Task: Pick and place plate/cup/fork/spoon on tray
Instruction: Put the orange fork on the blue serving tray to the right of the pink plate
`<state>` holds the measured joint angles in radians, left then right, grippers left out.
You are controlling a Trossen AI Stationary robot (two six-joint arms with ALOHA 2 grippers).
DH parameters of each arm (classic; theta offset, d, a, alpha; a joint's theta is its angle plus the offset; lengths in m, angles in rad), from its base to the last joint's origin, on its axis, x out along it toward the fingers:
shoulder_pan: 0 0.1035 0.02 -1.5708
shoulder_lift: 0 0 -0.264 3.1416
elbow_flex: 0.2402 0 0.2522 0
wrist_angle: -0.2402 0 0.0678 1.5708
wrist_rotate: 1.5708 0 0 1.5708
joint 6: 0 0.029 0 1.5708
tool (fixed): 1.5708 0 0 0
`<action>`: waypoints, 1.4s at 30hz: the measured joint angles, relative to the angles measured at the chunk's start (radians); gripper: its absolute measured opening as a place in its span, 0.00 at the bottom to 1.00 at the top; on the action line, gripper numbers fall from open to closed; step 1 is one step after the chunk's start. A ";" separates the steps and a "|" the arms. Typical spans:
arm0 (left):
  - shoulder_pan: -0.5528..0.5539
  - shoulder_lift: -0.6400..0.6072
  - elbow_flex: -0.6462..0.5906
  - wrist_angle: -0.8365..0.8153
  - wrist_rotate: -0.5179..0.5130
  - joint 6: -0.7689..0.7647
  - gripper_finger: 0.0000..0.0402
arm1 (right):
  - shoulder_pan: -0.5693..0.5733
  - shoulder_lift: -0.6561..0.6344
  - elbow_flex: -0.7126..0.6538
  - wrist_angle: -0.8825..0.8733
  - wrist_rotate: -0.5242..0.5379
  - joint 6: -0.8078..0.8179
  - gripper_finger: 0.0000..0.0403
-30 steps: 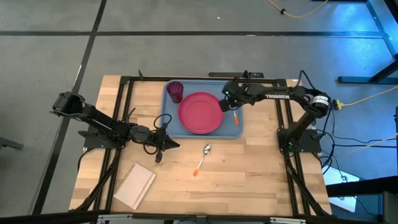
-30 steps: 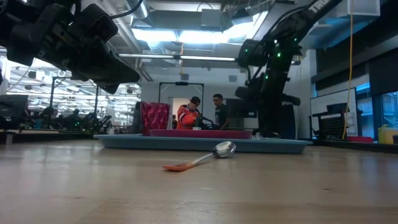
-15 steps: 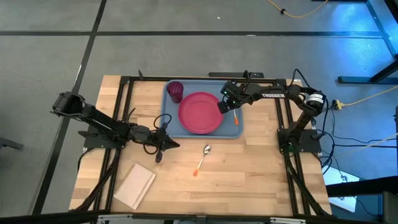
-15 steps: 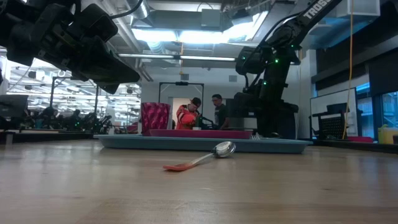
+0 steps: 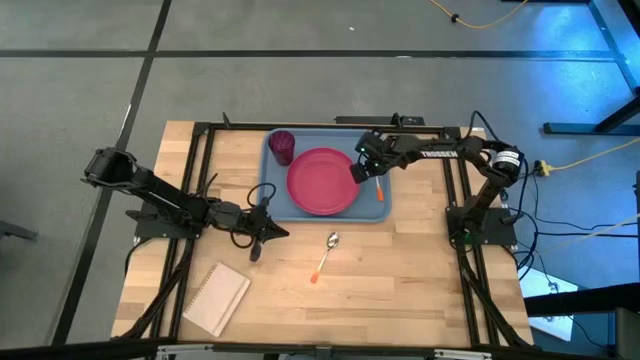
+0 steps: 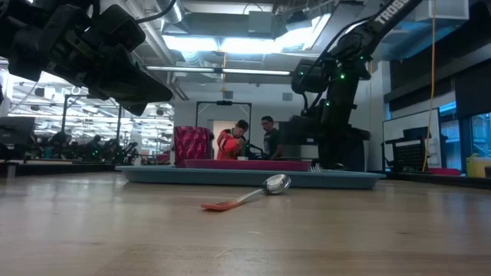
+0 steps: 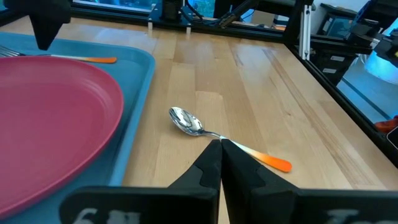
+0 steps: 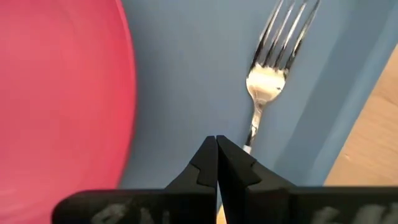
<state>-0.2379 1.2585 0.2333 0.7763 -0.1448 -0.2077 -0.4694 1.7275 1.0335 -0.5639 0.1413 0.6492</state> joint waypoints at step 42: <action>0.000 0.000 0.000 0.001 0.000 0.000 0.00 | -0.021 0.055 -0.058 0.127 0.078 0.001 0.01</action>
<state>-0.2382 1.2587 0.2333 0.7769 -0.1448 -0.2077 -0.4907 1.7822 0.9752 -0.4371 0.2190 0.6507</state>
